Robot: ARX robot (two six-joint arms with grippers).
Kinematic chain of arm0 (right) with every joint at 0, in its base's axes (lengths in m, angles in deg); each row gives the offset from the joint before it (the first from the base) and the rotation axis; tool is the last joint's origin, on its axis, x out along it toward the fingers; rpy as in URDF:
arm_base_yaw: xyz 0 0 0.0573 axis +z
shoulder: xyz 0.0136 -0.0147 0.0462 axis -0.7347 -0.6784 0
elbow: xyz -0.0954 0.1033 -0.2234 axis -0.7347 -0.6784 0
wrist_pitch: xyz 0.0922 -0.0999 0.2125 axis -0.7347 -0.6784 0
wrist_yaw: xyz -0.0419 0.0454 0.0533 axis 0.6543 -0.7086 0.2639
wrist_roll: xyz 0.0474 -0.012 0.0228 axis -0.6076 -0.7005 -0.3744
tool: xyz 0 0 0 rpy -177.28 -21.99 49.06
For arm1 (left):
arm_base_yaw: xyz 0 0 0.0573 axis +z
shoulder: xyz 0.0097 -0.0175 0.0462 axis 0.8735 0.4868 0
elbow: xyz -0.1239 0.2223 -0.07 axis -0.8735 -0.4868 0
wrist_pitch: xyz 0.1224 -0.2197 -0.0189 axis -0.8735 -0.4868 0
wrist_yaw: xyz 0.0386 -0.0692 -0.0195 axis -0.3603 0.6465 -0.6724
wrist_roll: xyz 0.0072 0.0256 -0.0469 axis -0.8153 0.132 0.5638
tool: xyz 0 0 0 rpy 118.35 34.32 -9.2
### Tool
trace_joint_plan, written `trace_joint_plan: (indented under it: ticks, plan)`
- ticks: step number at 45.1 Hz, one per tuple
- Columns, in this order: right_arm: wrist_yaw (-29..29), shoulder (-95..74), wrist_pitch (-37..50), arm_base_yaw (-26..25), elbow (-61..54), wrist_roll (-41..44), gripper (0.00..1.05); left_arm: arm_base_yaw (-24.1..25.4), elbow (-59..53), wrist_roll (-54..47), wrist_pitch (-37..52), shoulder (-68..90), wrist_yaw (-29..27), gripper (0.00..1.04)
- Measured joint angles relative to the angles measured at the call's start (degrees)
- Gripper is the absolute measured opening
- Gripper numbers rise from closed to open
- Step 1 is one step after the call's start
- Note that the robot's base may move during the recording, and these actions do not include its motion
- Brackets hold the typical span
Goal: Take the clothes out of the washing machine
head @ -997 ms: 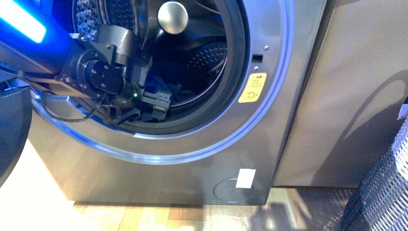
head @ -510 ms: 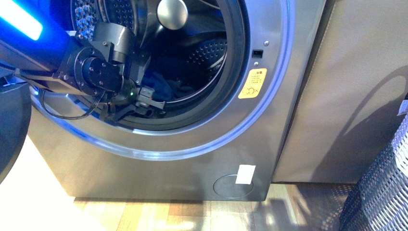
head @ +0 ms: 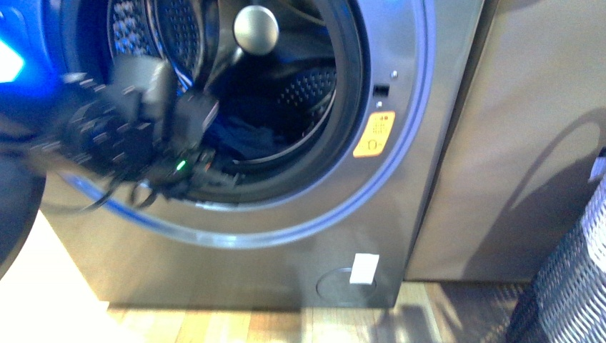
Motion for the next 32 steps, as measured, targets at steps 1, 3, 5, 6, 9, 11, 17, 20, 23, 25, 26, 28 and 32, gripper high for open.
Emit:
trace_joint_plan:
  ticks: [1, 3, 5, 6, 9, 11, 17, 20, 23, 25, 26, 28, 32]
  plan:
    - [0.0, 0.0, 0.0, 0.0, 0.0, 0.0, 0.97, 0.0, -0.9, 0.0, 0.2, -0.7, 0.5, 0.07]
    - [0.0, 0.0, 0.0, 0.0, 0.0, 0.0, 0.97, 0.0, -2.4, 0.0, 0.5, -2.1, 1.5, 0.07]
    - [0.0, 0.0, 0.0, 0.0, 0.0, 0.0, 0.97, 0.0, -3.6, 0.0, 0.6, -3.3, 2.2, 0.07]
    - [0.0, 0.0, 0.0, 0.0, 0.0, 0.0, 0.97, 0.0, -4.4, 0.1, 0.7, -4.1, 2.8, 0.07]
    - [0.0, 0.0, 0.0, 0.0, 0.0, 0.0, 0.97, 0.0, -6.5, 0.1, 0.8, -6.3, 3.8, 0.07]
    - [0.0, 0.0, 0.0, 0.0, 0.0, 0.0, 0.97, -0.1, -8.0, 0.3, 0.8, -8.0, 5.0, 0.07]
    - [0.0, 0.0, 0.0, 0.0, 0.0, 0.0, 0.97, -0.3, -12.3, 1.8, 1.0, -14.9, 9.2, 0.07]
    - [0.0, 0.0, 0.0, 0.0, 0.0, 0.0, 0.97, -0.7, -14.0, 2.6, 0.5, -18.8, 11.1, 0.07]
    - [0.0, 0.0, 0.0, 0.0, 0.0, 0.0, 0.97, -1.2, -15.3, 3.0, -0.1, -22.4, 12.5, 0.07]
    - [0.0, 0.0, 0.0, 0.0, 0.0, 0.0, 0.97, -1.9, -16.3, 3.3, -0.8, -26.0, 13.8, 0.07]
    - [0.0, 0.0, 0.0, 0.0, 0.0, 0.0, 0.97, -2.2, -16.6, 3.4, -1.0, -27.3, 14.1, 0.07]
    - [0.0, 0.0, 0.0, 0.0, 0.0, 0.0, 0.97, -3.0, -17.3, 3.6, -1.7, -30.3, 15.2, 0.07]
    - [0.0, 0.0, 0.0, 0.0, 0.0, 0.0, 0.97, -5.0, -18.5, 4.1, -3.5, -36.3, 16.8, 0.07]
